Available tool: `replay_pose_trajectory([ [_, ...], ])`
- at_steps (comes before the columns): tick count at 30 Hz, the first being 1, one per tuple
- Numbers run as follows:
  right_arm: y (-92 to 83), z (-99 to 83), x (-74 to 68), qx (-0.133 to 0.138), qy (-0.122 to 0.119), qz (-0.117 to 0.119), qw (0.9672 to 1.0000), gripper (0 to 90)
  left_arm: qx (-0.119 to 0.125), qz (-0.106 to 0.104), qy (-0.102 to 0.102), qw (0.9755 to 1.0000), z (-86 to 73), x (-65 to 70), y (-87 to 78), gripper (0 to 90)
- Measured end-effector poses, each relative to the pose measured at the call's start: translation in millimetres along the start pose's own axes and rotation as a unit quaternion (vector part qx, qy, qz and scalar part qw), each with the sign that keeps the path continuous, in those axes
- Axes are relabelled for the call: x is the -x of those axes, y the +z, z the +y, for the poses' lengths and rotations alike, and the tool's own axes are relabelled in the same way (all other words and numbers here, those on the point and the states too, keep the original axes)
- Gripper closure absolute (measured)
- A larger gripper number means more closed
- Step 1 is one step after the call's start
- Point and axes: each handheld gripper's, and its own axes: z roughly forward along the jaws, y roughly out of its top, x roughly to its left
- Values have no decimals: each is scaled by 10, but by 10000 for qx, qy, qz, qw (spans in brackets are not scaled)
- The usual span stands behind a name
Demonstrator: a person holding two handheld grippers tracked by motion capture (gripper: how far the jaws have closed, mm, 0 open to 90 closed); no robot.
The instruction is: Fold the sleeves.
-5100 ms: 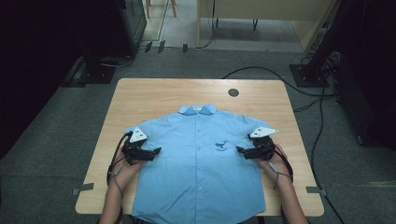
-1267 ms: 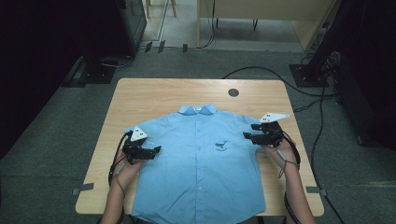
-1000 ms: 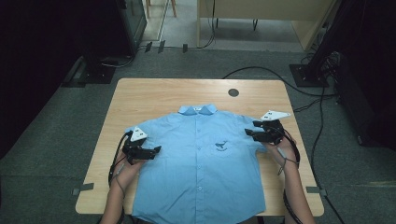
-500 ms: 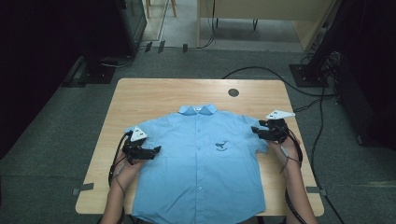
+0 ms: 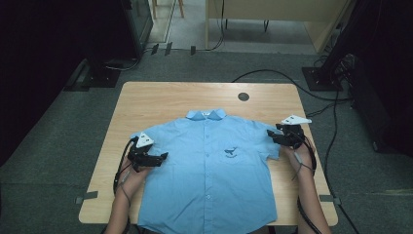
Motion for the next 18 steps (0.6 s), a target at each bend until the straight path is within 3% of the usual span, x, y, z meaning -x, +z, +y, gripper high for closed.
replay_pose_trajectory([
  [7, 22, -58, 80, 57, 5, -31, 10000, 478, 1, 5, -4, 10000, 0, 1, 0, 193],
  [8, 43, -91, 105, 144, 20, 61, 9999, 478, 1, 5, -4, 10000, 0, 1, 0, 193],
  [15, 37, -129, 162, 155, 114, 60, 9998, 456, 2, 9, -5, 10000, 0, 2, 0, 193],
  [16, 46, -153, 197, 154, 185, 172, 9996, 446, 1, 9, -4, 10000, 0, 2, 0, 193],
  [18, 52, -163, 207, 133, 200, 175, 9996, 432, 5, 12, -4, 10000, -1, 2, 1, 193],
])
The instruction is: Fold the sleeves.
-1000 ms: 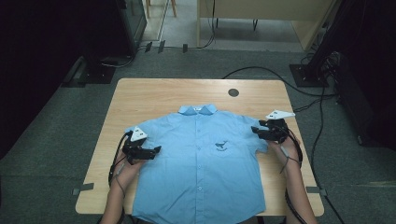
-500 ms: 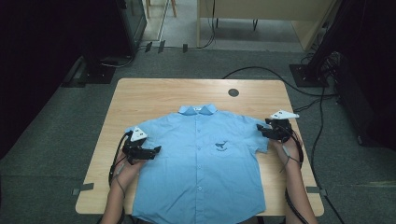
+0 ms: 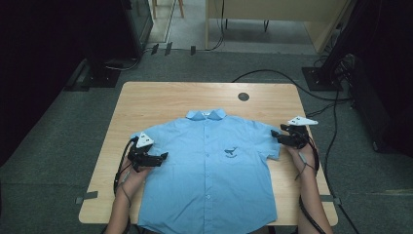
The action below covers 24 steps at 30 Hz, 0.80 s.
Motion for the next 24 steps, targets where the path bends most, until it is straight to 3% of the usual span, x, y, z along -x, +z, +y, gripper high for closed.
replay_pose_trajectory([
  [1, 46, -5, 5, -267, -51, -276, 9992, 432, 0, 0, 0, 10000, 0, 0, 0, 193],
  [2, 46, -5, 5, -267, -51, -276, 9992, 385, 0, 0, 0, 10000, 0, 0, 0, 193],
  [4, 46, -5, 5, -267, -51, -276, 9992, 385, -3, 1, -1, 10000, 0, 0, 0, 193],
  [6, 52, -1, 29, -307, 185, -147, 9992, 407, 2, 12, -12, 10000, 0, 1, 0, 193],
  [8, 39, -8, 11, -257, 128, -82, 9996, 407, 2, 12, -12, 10000, 0, 1, 0, 193],
  [9, 39, -8, 11, -257, 128, -82, 9996, 585, 1, 19, -19, 10000, 0, 2, 0, 193],
  [11, 35, -10, -2, -227, 137, -65, 9996, 585, 1, 19, -19, 10000, 0, 2, 0, 193],
  [12, 35, -10, -2, -227, 137, -65, 9996, 770, 1, 21, -20, 10000, 0, 2, 0, 193],
  [13, 35, -10, -2, -227, 137, -65, 9996, 770, 1, 21, -20, 10000, 0, 2, 0, 193],
  [14, 36, -10, -11, -223, 244, -27, 9995, 867, 0, 20, -20, 10000, 0, 2, 0, 193],
  [15, 36, -10, -11, -223, 244, -27, 9995, 867, 0, 20, -20, 10000, 0, 2, 0, 193],
  [16, 34, -13, 5, -218, 496, 90, 9985, 867, 0, 20, -20, 10000, 0, 2, 0, 193],
  [24, -34, 21, 3, -56, 571, 190, 9982, 883, -7, 20, -21, 10000, 1, 1, -1, 193],
])
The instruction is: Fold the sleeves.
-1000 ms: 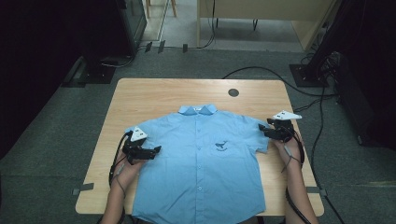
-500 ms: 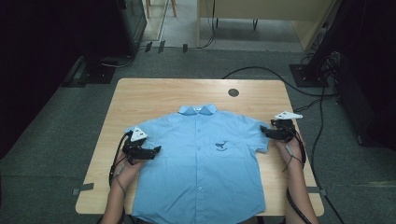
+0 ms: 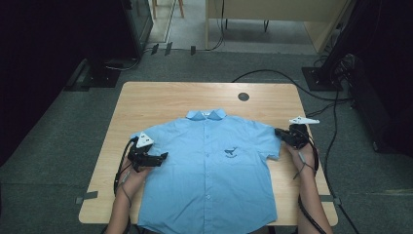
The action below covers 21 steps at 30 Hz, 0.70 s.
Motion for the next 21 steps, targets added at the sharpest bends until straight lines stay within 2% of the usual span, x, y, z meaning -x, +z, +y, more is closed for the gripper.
replay_pose_trajectory([
  [5, -66, 50, -55, 62, -111, 4, 9999, 882, -1, 0, 0, 10000, 0, 0, 0, 193],
  [9, -83, 64, -55, 59, -55, 54, 10000, 882, -1, 0, -1, 10000, 0, -1, 0, 193],
  [14, -129, 110, -116, 69, -178, 92, 9998, 882, -2, 1, -1, 10000, 0, -1, 0, 193],
  [15, -149, 140, -165, 72, -235, 142, 9996, 882, -2, 1, -1, 10000, 0, -1, 0, 193],
  [18, -152, 145, -171, 73, -248, 155, 9995, 882, -1, 1, -3, 10000, 1, -1, 0, 192],
  [21, -176, 196, -253, 67, -348, 209, 9992, 882, -1, 0, -2, 10000, 0, -2, 0, 193],
])
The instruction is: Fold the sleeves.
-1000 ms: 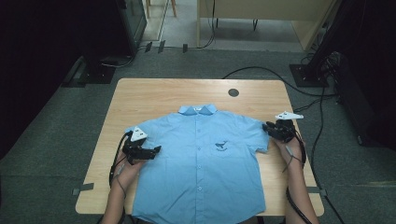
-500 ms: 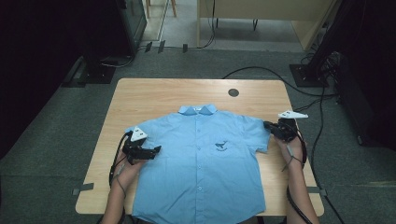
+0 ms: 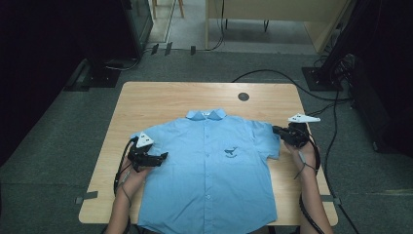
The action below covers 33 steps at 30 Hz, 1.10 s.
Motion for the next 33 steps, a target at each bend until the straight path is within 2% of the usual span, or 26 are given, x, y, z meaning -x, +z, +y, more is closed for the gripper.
replay_pose_trajectory([
  [6, -5, 48, -86, 3, -136, 45, 9999, 881, -1, 3, -3, 10000, 0, -1, 0, 192],
  [7, -17, 81, -139, 26, -206, 95, 9997, 881, -1, 3, -3, 10000, 0, -1, 0, 192],
  [11, -26, 101, -170, 39, -249, 114, 9996, 881, 0, 3, -3, 10000, 0, -1, 0, 192],
  [12, -36, 131, -223, 56, -337, 145, 9993, 881, 0, 3, -3, 10000, 0, -1, 0, 192],
  [15, -39, 139, -238, 51, -365, 150, 9992, 881, 0, 5, -5, 10000, 0, -1, 0, 192],
  [16, -42, 172, -314, 67, -531, 171, 9984, 881, 0, 5, -5, 10000, 0, -1, 0, 192],
  [18, -42, 172, -314, 67, -531, 171, 9984, 881, -1, 6, -5, 10000, 0, -2, 0, 192],
  [19, -38, 190, -364, 73, -621, 186, 9979, 881, -2, 7, -2, 10000, 0, -2, 0, 192],
  [21, -35, 197, -387, 68, -649, 204, 9977, 880, -1, 9, -5, 10000, 0, -2, 0, 192],
  [22, -15, 223, -474, 56, -768, 260, 9967, 880, -1, 9, -5, 10000, 0, -2, 0, 192],
  [33, 41, 263, -594, 53, -880, 404, 9953, 880, 3, 25, -24, 10000, 1, -4, 1, 193],
])
